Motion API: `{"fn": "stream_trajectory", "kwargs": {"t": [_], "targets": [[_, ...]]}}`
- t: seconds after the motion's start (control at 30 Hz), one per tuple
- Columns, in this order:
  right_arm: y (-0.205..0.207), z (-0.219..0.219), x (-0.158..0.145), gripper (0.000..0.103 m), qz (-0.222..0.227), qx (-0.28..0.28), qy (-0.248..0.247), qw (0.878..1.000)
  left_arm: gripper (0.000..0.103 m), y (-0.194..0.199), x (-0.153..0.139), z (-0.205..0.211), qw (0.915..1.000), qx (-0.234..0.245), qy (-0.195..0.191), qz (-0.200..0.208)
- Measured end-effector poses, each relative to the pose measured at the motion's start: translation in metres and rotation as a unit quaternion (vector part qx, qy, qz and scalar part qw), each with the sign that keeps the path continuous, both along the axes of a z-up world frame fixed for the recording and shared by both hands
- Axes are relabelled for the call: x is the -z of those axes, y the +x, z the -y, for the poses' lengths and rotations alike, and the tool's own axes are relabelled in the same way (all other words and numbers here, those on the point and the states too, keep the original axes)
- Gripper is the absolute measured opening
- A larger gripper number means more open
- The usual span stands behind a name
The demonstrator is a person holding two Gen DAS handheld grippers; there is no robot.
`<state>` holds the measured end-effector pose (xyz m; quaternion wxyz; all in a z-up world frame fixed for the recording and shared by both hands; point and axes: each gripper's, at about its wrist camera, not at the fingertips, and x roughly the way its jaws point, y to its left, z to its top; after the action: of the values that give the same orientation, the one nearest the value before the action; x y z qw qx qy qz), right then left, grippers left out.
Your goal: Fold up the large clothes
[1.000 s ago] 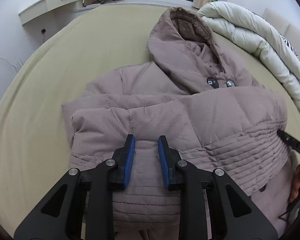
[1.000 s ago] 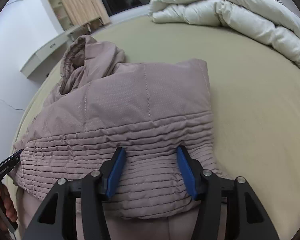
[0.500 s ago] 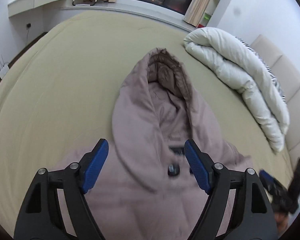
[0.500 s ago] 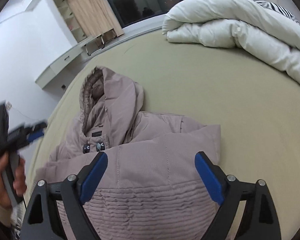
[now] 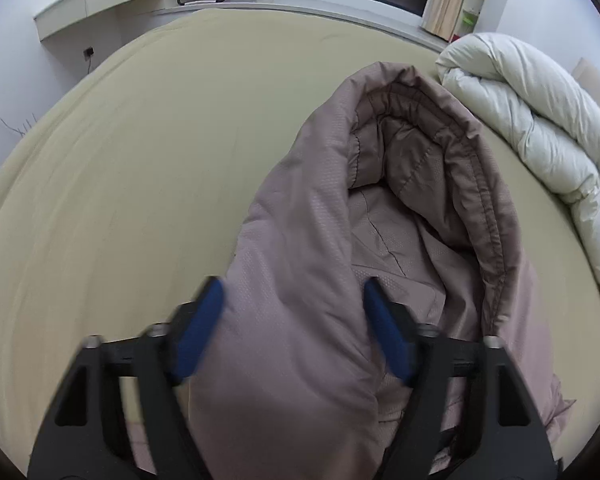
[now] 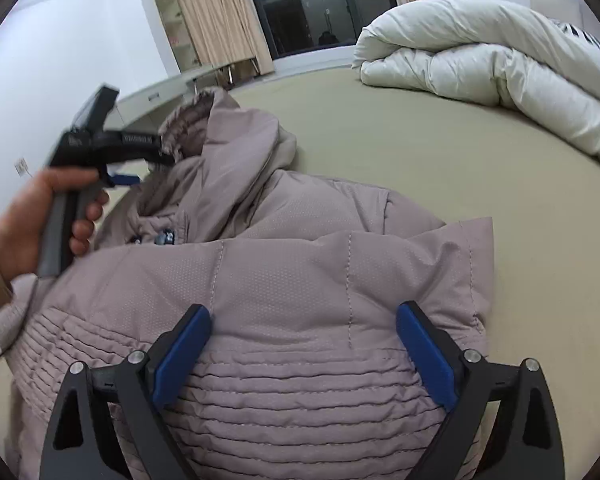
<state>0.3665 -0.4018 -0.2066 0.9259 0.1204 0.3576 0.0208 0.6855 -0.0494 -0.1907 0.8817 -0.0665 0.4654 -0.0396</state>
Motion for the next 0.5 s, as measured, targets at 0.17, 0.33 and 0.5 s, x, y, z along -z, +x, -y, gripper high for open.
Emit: {"fn": "stream_trajectory", "kwargs": {"t": [0.17, 0.33, 0.5], "targets": [[0.002, -0.003, -0.003, 0.098, 0.003, 0.001, -0.007, 1.000, 0.017, -0.012, -0.012, -0.005, 0.9995, 0.007, -0.014, 0.027], [0.005, 0.000, -0.045, 0.087, 0.021, 0.009, 0.039, 0.999, 0.005, -0.050, -0.037, -0.013, 0.9970, 0.032, -0.008, 0.070], [0.092, -0.008, -0.075, 0.087, 0.006, -0.005, 0.050, 0.999, 0.000, -0.083, -0.053, -0.028, 0.9947, 0.041, -0.041, 0.084]]}}
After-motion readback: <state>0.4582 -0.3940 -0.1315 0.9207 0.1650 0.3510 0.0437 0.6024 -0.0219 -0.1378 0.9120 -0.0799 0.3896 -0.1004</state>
